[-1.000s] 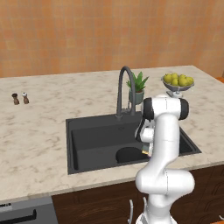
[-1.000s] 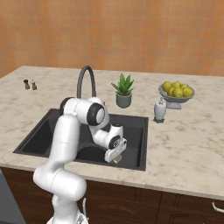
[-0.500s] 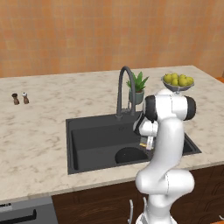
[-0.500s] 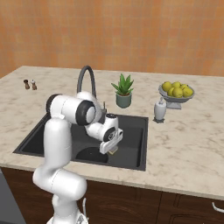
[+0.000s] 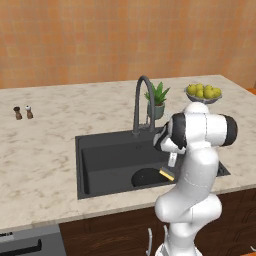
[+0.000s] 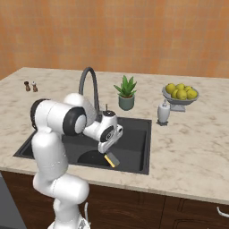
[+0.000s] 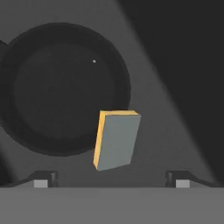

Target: Pick the pan and sponge and place them into the sink. Then turn on the water.

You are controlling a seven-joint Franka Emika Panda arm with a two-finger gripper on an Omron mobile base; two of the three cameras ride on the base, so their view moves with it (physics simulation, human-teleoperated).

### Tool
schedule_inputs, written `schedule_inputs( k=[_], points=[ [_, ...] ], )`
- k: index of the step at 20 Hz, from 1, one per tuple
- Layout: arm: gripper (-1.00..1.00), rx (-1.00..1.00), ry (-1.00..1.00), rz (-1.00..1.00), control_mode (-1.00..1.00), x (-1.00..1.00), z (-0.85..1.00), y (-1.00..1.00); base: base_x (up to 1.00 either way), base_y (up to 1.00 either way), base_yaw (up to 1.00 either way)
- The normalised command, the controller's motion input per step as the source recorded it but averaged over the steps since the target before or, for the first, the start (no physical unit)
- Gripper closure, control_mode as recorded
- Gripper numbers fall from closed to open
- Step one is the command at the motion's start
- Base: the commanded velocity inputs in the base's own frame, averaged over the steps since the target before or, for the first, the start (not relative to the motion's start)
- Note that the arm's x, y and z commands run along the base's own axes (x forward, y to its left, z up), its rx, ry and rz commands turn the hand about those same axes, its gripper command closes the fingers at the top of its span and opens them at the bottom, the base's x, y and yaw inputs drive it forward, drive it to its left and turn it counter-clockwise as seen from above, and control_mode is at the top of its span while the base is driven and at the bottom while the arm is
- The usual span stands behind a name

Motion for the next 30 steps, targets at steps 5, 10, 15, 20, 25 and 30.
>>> schedule_inputs(
  k=[5,10,15,20,25,30],
  points=[
    [-1.0,0.0,-0.18,-0.01,-1.0,-0.15,1.0,0.0,0.0,0.0,0.0],
    [-1.0,0.06,-0.09,-0.13,-1.0,-0.13,1.0,0.0,0.0,0.0,0.0],
    [-1.0,0.15,0.0,-0.17,-1.0,0.0,0.88,-0.18,0.0,0.0,0.0],
    [-1.0,0.26,0.0,-0.3,-1.0,0.01,0.56,-0.02,0.0,0.0,0.0],
    [-1.0,0.23,0.14,-0.29,-1.0,0.05,0.34,0.0,0.0,0.0,0.0],
    [-1.0,0.05,0.05,-0.02,-1.0,0.03,0.01,-0.01,0.0,0.0,0.0]
  ],
)
